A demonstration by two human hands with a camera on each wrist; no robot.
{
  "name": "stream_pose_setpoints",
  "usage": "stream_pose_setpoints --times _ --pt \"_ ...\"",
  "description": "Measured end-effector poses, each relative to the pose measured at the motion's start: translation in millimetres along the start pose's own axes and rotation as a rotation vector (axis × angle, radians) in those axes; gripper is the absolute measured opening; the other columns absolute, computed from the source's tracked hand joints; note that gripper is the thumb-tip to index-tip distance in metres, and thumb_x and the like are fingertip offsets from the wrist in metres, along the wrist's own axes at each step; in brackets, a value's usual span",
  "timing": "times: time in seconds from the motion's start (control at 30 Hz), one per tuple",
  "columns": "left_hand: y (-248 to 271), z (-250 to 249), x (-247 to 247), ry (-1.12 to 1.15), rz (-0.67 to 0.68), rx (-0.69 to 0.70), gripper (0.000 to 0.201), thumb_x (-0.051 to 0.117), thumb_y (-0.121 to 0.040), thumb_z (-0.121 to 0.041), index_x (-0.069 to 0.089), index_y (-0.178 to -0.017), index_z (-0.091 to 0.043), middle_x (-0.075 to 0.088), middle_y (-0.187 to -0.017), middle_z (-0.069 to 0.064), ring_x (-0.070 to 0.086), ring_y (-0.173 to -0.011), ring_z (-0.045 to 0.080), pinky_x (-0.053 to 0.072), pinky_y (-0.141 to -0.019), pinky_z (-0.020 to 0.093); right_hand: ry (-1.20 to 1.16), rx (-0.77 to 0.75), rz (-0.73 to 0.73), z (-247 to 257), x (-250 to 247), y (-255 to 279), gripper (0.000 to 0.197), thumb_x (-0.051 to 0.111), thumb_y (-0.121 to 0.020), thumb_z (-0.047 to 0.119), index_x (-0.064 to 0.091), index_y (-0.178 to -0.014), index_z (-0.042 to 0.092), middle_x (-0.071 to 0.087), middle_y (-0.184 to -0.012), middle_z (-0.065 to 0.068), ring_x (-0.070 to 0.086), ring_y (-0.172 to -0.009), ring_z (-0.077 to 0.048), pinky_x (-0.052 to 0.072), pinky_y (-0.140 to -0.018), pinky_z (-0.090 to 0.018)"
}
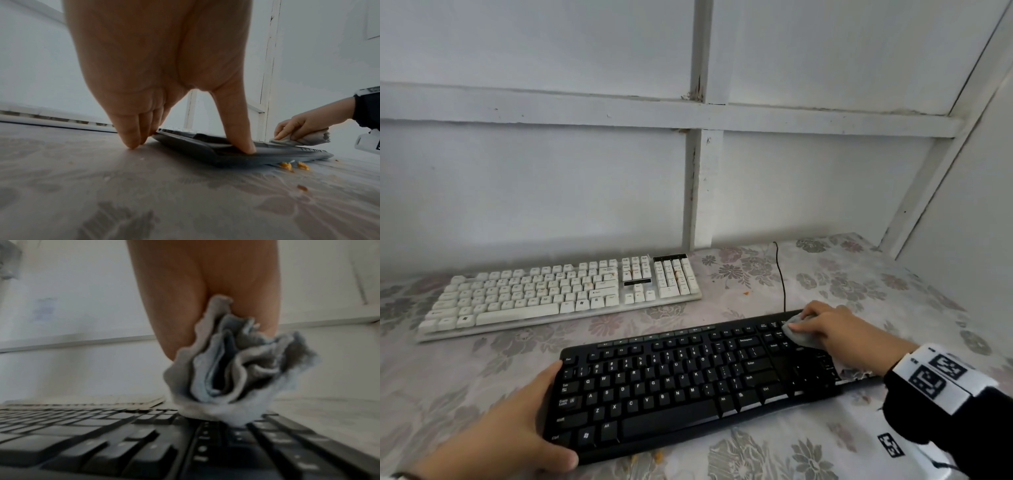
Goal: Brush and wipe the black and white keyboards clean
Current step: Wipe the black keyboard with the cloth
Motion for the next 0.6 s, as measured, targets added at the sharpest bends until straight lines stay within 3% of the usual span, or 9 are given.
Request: stream_pose_setpoints --times 0.1,0.17,0.23,0.3,0.37,0.43,0.47,0.53,0.6 --pt "-0.9 0.9 0.0 -0.008 -0.004 0.004 0.103 0.086 -0.03 -0.025 0.027 -0.107 -0.06 0.057 -0.114 -0.021 0.057 -0.103 -0.002 0.044 -0.08 0.015 -0.025 0.167 -0.024 -25.3 -3.7 -2.7 0.024 0.047 -0.097 0.036 0.068 -0.092 0.025 0.049 -0.096 0.005 0.048 -0.087 -0.021 0.037 -0.068 -0.016" --pt "-1.5 1.9 0.0 -0.004 -0.002 0.009 0.103 0.087 -0.03 -0.024 0.028 -0.107 -0.059 0.057 -0.114 -0.021 0.058 -0.103 -0.002 0.045 -0.08 0.016 0.038 0.245 -0.043 -36.4 -4.0 -5.8 0.017 0.047 -0.096 0.02 0.063 -0.092 0.015 0.043 -0.091 0.003 0.044 -0.086 -0.026 0.04 -0.065 -0.027" --pt "-1.5 3.0 0.1 0.009 -0.003 0.014 0.103 0.087 -0.03 -0.022 0.029 -0.106 -0.058 0.058 -0.114 -0.019 0.059 -0.102 -0.001 0.047 -0.082 0.018 -0.028 0.217 -0.06 -29.0 -4.7 -7.7 0.017 0.047 -0.096 0.016 0.064 -0.093 0.014 0.044 -0.095 0.004 0.043 -0.089 -0.025 0.041 -0.069 -0.029" --pt "-2.8 4.8 0.6 0.011 0.002 0.024 0.104 0.088 -0.029 -0.021 0.03 -0.107 -0.057 0.06 -0.114 -0.018 0.06 -0.103 0.001 0.048 -0.084 0.02 -0.14 0.106 -0.044 -8.7 -4.5 -8.3 0.019 0.047 -0.098 0.025 0.066 -0.1 0.026 0.048 -0.104 0.006 0.044 -0.097 -0.022 0.037 -0.079 -0.028" --pt "-4.5 8.4 0.7 0.041 0.001 0.024 0.104 0.09 -0.027 -0.019 0.034 -0.107 -0.055 0.062 -0.114 -0.015 0.062 -0.103 0.004 0.049 -0.086 0.025 -0.1 -0.005 0.003 13.6 -1.3 -3.9 0.026 0.042 -0.098 0.039 0.061 -0.115 0.038 0.046 -0.111 0.011 0.042 -0.099 -0.015 0.032 -0.084 -0.02" --pt "-5.2 9.6 0.4 0.049 0.007 0.032 0.105 0.091 -0.026 -0.02 0.035 -0.108 -0.054 0.06 -0.116 -0.016 0.06 -0.106 0.004 0.048 -0.091 0.028 -0.108 -0.016 0.048 17.9 1.7 4.1 0.063 0.023 -0.08 0.066 0.06 -0.122 0.037 0.044 -0.113 0.012 0.038 -0.095 -0.006 0.028 -0.082 -0.01" --pt "-5.6 10.7 -0.2 0.04 0.005 0.034 0.106 0.092 -0.026 -0.022 0.033 -0.109 -0.054 0.057 -0.118 -0.018 0.058 -0.109 0.004 0.046 -0.094 0.03 -0.098 -0.004 0.037 13.0 0.7 7.6 0.078 0.015 -0.069 0.071 0.06 -0.123 0.037 0.045 -0.115 0.011 0.039 -0.095 -0.007 0.028 -0.082 -0.01" --pt "-6.7 13.4 -1.1 0.003 0.007 0.041 0.109 0.094 -0.027 -0.027 0.032 -0.112 -0.056 0.055 -0.12 -0.021 0.054 -0.113 0.003 0.044 -0.1 0.032 -0.06 0.043 0.004 -7.2 0.0 10.8 0.079 0.014 -0.066 0.074 0.059 -0.123 0.042 0.047 -0.117 0.011 0.044 -0.102 -0.014 0.032 -0.086 -0.016" --pt "-8.0 16.2 -2.2 -0.046 0.004 0.068 0.11 0.095 -0.029 -0.032 0.035 -0.118 -0.057 0.057 -0.122 -0.02 0.053 -0.117 0.002 0.042 -0.102 0.035 -0.081 0.132 -0.031 -27.5 -2.0 12.4 0.069 0.023 -0.078 0.074 0.062 -0.119 0.035 0.05 -0.116 0.007 0.047 -0.098 -0.01 0.031 -0.086 -0.017"
Point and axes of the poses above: each hand's wrist, its own y-axis away from the middle knuckle, its own x-axis out of the palm, z = x × y, the point moved 5 cm from there along -y, towards the middle knuckle
